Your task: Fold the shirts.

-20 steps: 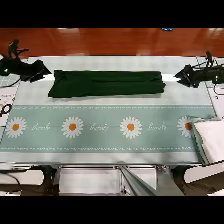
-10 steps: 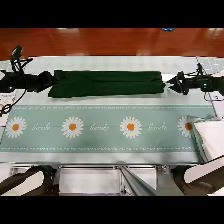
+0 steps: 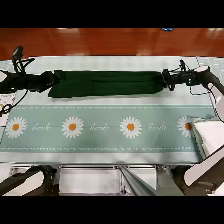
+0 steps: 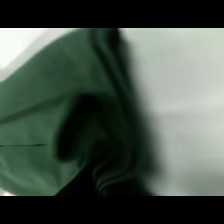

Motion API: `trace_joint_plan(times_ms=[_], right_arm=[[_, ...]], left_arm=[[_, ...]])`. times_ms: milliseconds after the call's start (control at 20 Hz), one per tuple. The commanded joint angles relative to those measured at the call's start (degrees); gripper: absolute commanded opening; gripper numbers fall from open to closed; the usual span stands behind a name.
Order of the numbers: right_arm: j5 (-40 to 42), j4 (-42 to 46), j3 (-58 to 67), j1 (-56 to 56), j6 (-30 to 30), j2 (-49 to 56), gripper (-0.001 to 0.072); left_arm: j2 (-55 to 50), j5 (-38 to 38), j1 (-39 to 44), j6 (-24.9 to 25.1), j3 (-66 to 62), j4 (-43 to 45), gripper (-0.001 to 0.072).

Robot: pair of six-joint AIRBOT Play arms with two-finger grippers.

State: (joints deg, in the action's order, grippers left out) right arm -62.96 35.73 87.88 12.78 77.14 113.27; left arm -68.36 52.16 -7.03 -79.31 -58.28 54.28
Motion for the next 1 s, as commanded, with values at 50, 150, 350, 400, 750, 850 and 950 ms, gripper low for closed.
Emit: trace_joint_plan(times_ms=[50, 150, 350, 400, 750, 850, 950], right_arm=[[-4.35, -0.04, 3.19, -1.75, -1.36, -1.95, 0.0029], [-6.38, 5.53, 3.17, -1.77, -1.01, -6.49, 0.0029], [-9.18, 15.58, -1.27, -1.57, 0.31, -20.39, 0.0029], [-9.35, 16.61, -3.98, -1.46, 0.22, -24.59, 0.0029], [-9.64, 18.45, -25.2, -1.46, 1.77, -56.08, 0.0029], [-9.88, 18.47, -29.22, -1.46, 3.5, -63.36, 0.0029], [-11.21, 18.47, -31.41, -1.46, 4.72, -68.7, 0.0029]], left_arm=[[-0.15, -0.15, 0.24, 0.07, 0.0, -0.37, 0.0506], [-0.15, 0.5, 0.9, 0.24, 0.0, -0.74, 0.0482], [-0.22, 2.38, 6.86, 1.97, 0.0, -1.46, 0.0021], [-0.52, 1.92, 9.62, 1.95, -0.04, -1.95, 0.0021], [-20.24, -0.9, 28.85, -1.55, -14.34, -2.47, 0.002], [-28.98, 4.92, 33.29, -3.45, -24.41, -2.47, 0.002], [-35.78, 8.55, 38.16, -4.37, -32.54, -2.47, 0.002]])
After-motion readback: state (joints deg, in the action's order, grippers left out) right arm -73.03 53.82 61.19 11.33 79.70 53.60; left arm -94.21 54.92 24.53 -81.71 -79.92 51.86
